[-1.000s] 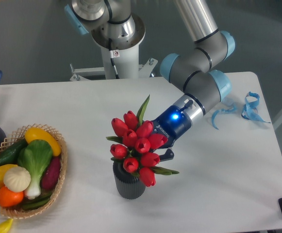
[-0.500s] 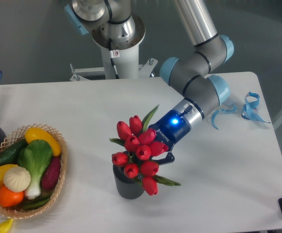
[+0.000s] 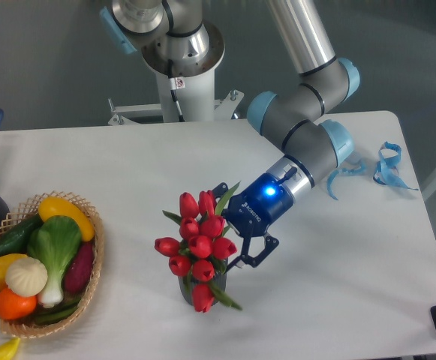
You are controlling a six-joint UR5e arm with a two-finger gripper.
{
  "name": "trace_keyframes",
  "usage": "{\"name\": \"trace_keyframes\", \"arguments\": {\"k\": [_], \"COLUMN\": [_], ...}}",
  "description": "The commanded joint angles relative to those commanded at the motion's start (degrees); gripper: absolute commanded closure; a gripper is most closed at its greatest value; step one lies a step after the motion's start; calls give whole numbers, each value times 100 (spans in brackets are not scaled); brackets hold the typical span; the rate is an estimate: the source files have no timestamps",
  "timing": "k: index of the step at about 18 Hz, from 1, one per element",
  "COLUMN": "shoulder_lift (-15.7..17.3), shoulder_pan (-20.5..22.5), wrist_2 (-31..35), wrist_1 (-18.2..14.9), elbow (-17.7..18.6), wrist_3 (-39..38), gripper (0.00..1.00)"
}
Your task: Insert the flowers into the vase
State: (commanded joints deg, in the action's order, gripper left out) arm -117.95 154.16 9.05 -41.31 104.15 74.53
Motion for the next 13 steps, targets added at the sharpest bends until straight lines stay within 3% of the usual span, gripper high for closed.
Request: {"name": "trace_keyframes", "arguments": {"k": [8, 13], "shoulder_lift": [237, 667], "shoulder_pan": [360, 755], "wrist_2": [0, 0], "wrist_1": [9, 18], "elbow": [158, 623], "wrist_3": [-17, 18], "gripper": [0, 0]}}
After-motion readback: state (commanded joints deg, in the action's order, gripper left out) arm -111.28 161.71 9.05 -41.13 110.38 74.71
